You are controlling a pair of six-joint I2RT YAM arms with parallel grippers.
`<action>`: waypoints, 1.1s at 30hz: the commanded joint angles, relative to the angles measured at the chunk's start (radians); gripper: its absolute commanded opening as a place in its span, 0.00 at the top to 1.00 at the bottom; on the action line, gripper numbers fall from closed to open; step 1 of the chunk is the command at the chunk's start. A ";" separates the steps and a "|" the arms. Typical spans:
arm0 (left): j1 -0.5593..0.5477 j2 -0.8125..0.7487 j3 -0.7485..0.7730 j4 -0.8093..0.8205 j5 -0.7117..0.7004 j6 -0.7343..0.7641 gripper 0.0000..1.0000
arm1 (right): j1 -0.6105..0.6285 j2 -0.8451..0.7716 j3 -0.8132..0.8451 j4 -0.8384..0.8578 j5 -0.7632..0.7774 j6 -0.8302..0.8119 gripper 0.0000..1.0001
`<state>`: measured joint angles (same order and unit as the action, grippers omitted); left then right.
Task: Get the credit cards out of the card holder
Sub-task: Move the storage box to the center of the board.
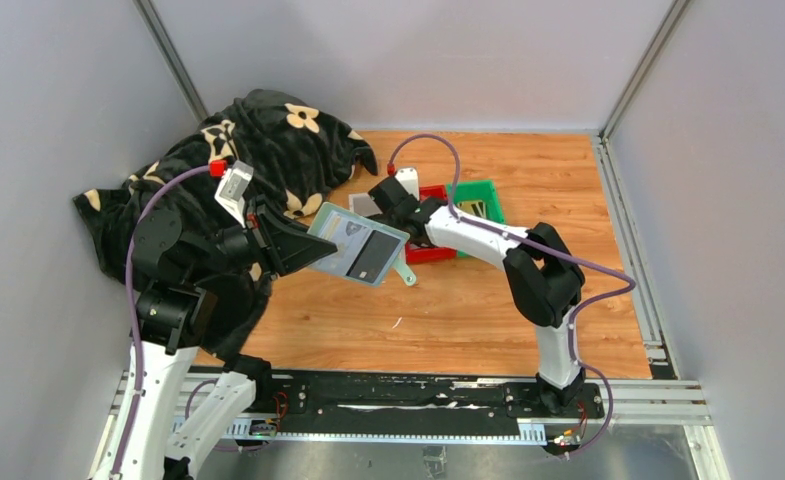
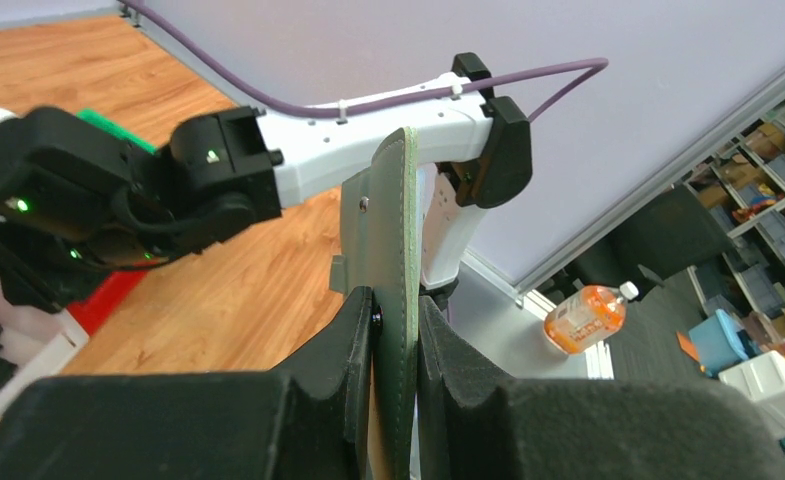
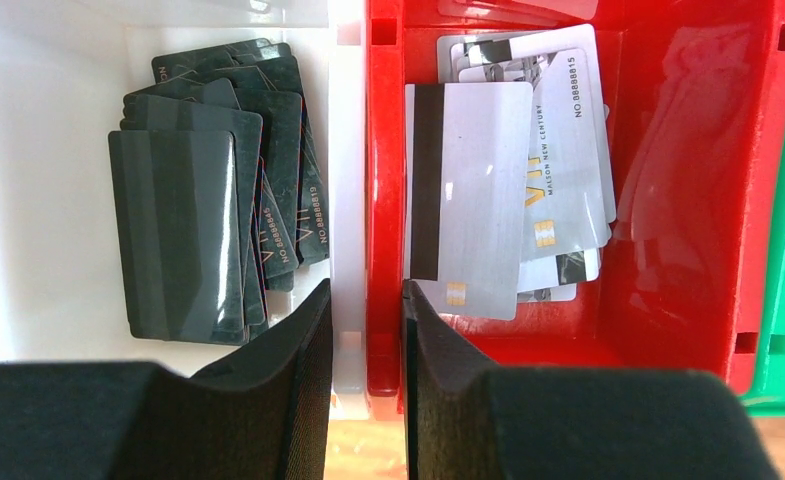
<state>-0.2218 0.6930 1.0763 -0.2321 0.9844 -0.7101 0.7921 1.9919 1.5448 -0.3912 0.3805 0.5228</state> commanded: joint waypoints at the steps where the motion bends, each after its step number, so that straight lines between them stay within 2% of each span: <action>1: 0.007 -0.017 0.026 0.033 0.020 0.000 1.00 | 0.073 -0.034 -0.107 -0.045 0.059 0.142 1.00; 7: 0.007 -0.024 0.024 0.029 0.025 -0.002 1.00 | 0.131 -0.069 -0.149 -0.055 0.111 0.260 0.99; 10: 0.007 -0.028 0.024 0.023 0.028 0.001 1.00 | 0.131 -0.098 -0.156 -0.050 0.119 0.307 0.91; 14: 0.007 -0.033 0.024 0.005 0.030 0.019 1.00 | 0.130 -0.135 -0.126 -0.069 0.132 0.316 0.63; 18: 0.007 -0.030 0.024 -0.022 0.027 0.048 1.00 | 0.117 -0.204 -0.094 -0.070 0.078 0.240 0.38; 21: 0.007 -0.019 0.031 -0.066 0.030 0.098 1.00 | 0.103 -0.282 -0.095 -0.049 -0.016 0.150 0.24; 26: 0.007 -0.014 0.036 -0.147 0.071 0.226 1.00 | 0.045 -0.436 -0.122 -0.034 -0.307 -0.078 0.22; 30: 0.007 -0.010 0.049 -0.299 0.112 0.413 1.00 | -0.043 -0.617 -0.160 -0.019 -0.516 -0.263 0.21; 33: 0.007 0.012 0.045 -0.413 0.168 0.532 1.00 | -0.054 -0.708 -0.147 0.006 -0.649 -0.364 0.21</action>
<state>-0.2199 0.6857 1.0946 -0.4770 1.0634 -0.3851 0.7589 1.3861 1.4017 -0.4107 -0.0116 0.3706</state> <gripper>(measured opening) 0.194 0.786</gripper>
